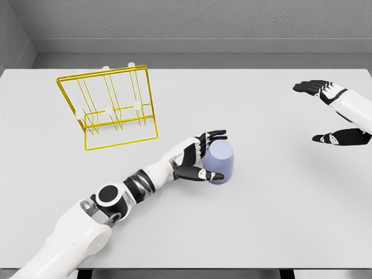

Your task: Place the cup on the cup holder with both arms

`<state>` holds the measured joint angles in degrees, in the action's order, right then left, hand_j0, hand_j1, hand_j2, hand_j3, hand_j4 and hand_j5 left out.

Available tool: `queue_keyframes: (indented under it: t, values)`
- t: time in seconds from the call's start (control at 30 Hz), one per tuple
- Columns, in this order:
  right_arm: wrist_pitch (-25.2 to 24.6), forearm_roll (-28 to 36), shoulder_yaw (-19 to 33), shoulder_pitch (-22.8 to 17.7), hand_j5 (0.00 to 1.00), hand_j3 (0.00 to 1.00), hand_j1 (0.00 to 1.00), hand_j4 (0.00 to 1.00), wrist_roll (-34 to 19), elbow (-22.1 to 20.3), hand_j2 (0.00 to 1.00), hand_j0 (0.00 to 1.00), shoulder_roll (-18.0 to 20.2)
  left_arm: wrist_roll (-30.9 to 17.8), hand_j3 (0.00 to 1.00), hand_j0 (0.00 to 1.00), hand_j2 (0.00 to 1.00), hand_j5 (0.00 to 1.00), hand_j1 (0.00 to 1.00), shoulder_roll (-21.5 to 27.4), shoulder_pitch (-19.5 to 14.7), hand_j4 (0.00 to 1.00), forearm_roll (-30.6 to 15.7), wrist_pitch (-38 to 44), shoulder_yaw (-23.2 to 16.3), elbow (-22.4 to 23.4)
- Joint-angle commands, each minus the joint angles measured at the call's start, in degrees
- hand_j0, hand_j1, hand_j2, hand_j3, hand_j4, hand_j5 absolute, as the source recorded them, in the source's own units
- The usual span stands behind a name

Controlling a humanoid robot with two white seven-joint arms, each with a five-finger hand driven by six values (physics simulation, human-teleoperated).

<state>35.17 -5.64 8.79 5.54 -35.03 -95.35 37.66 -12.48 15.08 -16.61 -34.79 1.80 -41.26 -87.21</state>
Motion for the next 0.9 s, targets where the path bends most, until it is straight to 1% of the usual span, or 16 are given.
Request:
queue_keyframes:
  t: [0.0, 0.03, 0.13, 0.3, 0.5, 0.57, 0.63, 0.73, 0.77, 0.87]
  values:
    - [-0.2, 0.4, 0.0, 0.0, 1.0, 1.0, 1.0, 1.0, 0.0, 0.0, 1.0, 1.0, 0.0, -0.5, 0.75, 0.75, 0.75, 0.75, 0.75, -0.3, 0.0, 0.75, 9.5, 0.0, -3.0, 2.7]
    - [-0.2, 0.5, 0.0, 0.0, 1.0, 1.0, 1.0, 1.0, 0.0, 0.0, 1.0, 1.0, 0.0, -0.5, 0.71, 0.71, 0.71, 0.71, 0.71, -0.4, 0.0, 0.71, 9.4, -0.1, -2.9, 2.8]
    - [-0.2, 0.5, 0.0, 0.0, 1.0, 1.0, 1.0, 1.0, 0.0, 0.0, 1.0, 1.0, 0.0, -0.5, 0.67, 0.67, 0.67, 0.67, 0.67, -0.4, 0.0, 0.67, 9.3, -0.2, -2.9, 2.7]
    - [-0.2, 0.5, 0.0, 0.0, 1.0, 1.0, 1.0, 1.0, 0.0, -0.1, 1.0, 1.0, 0.0, -0.5, 0.67, 0.67, 0.67, 0.67, 0.67, -0.3, 0.4, 0.67, 9.3, -1.5, -2.6, 2.6]
    - [-0.2, 0.5, 0.0, 0.0, 1.0, 1.0, 1.0, 1.0, 0.0, 0.0, 1.0, 1.0, 0.1, -0.5, 0.67, 0.67, 0.67, 0.67, 0.67, 0.0, 1.2, 0.67, 9.0, -3.1, -0.4, 1.1]
    - [-0.2, 0.5, 0.0, 0.0, 1.0, 1.0, 1.0, 1.0, 0.0, 0.0, 1.0, 1.0, 0.0, -0.5, 0.64, 0.64, 0.64, 0.64, 0.64, -0.1, 1.3, 0.64, 8.9, -3.1, 0.5, 0.1]
    - [-0.2, 0.4, 0.0, 0.0, 1.0, 1.0, 1.0, 1.0, 0.0, 0.0, 1.0, 1.0, 0.0, -0.5, 0.64, 0.64, 0.64, 0.64, 0.64, -0.1, 2.1, 0.64, 8.9, -3.1, 1.7, -1.8]
    - [-0.2, 0.4, 0.0, 0.0, 1.0, 1.0, 1.0, 1.0, 0.0, 0.0, 1.0, 1.0, 0.0, -0.4, 0.64, 0.64, 0.64, 0.64, 0.64, 0.0, 2.3, 0.64, 8.9, -3.2, 1.9, -3.5]
    - [-0.2, 0.5, 0.0, 0.0, 1.0, 1.0, 1.0, 1.0, 0.0, 0.0, 1.0, 1.0, 0.0, -0.4, 0.64, 0.64, 0.64, 0.64, 0.64, 0.1, 2.7, 0.64, 8.9, -3.2, 3.1, -4.5]
    - [-0.2, 0.5, 0.0, 0.0, 1.0, 1.0, 1.0, 1.0, 0.0, -0.1, 1.0, 1.0, 0.0, -0.4, 0.64, 0.64, 0.64, 0.64, 0.64, 0.2, 3.0, 0.64, 8.9, -3.2, 3.3, -4.8]
